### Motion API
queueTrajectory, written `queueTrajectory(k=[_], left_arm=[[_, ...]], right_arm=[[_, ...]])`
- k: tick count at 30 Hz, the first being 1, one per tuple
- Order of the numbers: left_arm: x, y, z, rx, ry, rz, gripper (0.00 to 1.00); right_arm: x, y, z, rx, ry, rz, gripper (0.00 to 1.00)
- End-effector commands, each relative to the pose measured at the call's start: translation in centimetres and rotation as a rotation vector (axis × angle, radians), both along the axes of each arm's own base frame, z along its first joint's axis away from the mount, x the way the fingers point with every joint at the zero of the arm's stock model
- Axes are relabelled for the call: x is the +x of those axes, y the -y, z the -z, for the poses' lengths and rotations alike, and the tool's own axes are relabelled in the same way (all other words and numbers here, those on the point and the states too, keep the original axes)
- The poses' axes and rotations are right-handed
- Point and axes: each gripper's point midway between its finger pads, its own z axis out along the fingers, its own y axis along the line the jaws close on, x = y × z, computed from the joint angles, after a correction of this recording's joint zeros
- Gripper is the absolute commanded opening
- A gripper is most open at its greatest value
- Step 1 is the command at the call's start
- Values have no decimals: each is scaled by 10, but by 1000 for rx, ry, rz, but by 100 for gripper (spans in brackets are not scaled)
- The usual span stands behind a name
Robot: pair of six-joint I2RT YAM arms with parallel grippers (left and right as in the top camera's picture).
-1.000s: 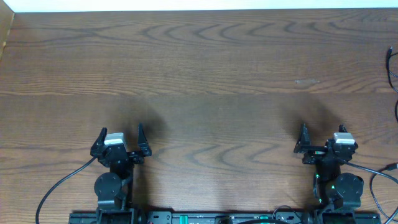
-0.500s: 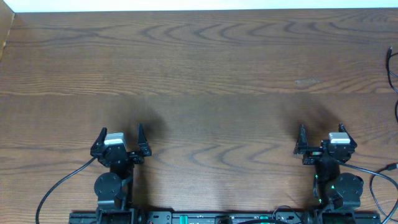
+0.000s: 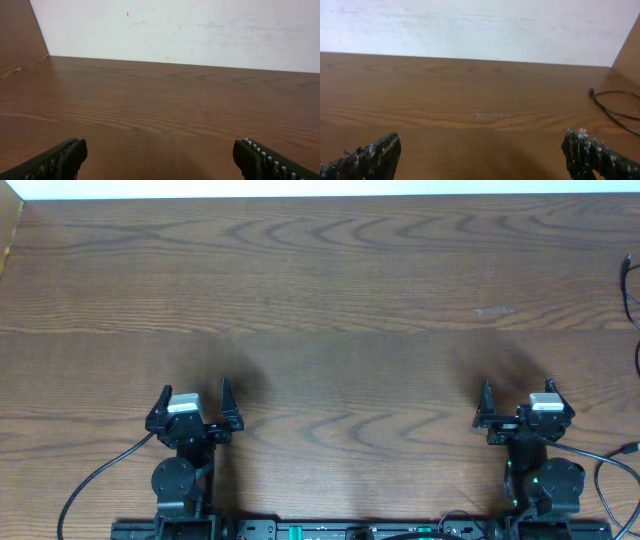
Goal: Untangle cables
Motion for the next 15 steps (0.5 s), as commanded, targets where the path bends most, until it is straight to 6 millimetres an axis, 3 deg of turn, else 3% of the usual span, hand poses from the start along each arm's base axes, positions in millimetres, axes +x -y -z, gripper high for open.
queueTrajectory(k=[1, 15], left_arm=[[0, -2, 18, 9, -47, -9, 98], [0, -2, 18, 9, -47, -9, 98]], right_arm=[[-1, 12, -1, 82, 16, 65, 99], [0, 11, -2, 138, 28, 75, 99]])
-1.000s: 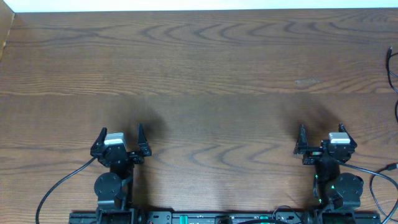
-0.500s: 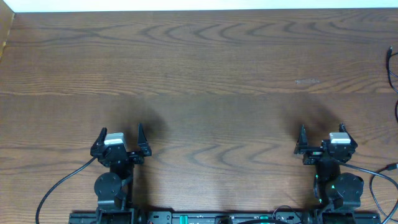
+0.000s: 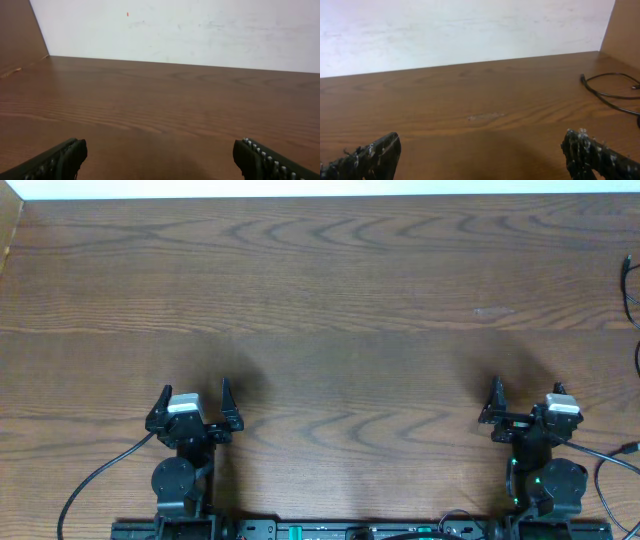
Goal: Untangle cables
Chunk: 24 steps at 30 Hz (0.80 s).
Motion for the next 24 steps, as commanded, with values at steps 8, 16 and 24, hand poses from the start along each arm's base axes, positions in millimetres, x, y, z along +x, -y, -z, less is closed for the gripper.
queueTrajectory(k=[8, 16, 24], left_arm=[[0, -2, 18, 10, -47, -9, 98], [0, -2, 18, 10, -47, -8, 98], [0, -2, 18, 10, -47, -9, 98]], right_arm=[[0, -4, 1, -16, 5, -15, 99], [0, -6, 2, -49, 1, -25, 99], [0, -7, 2, -47, 2, -32, 99]])
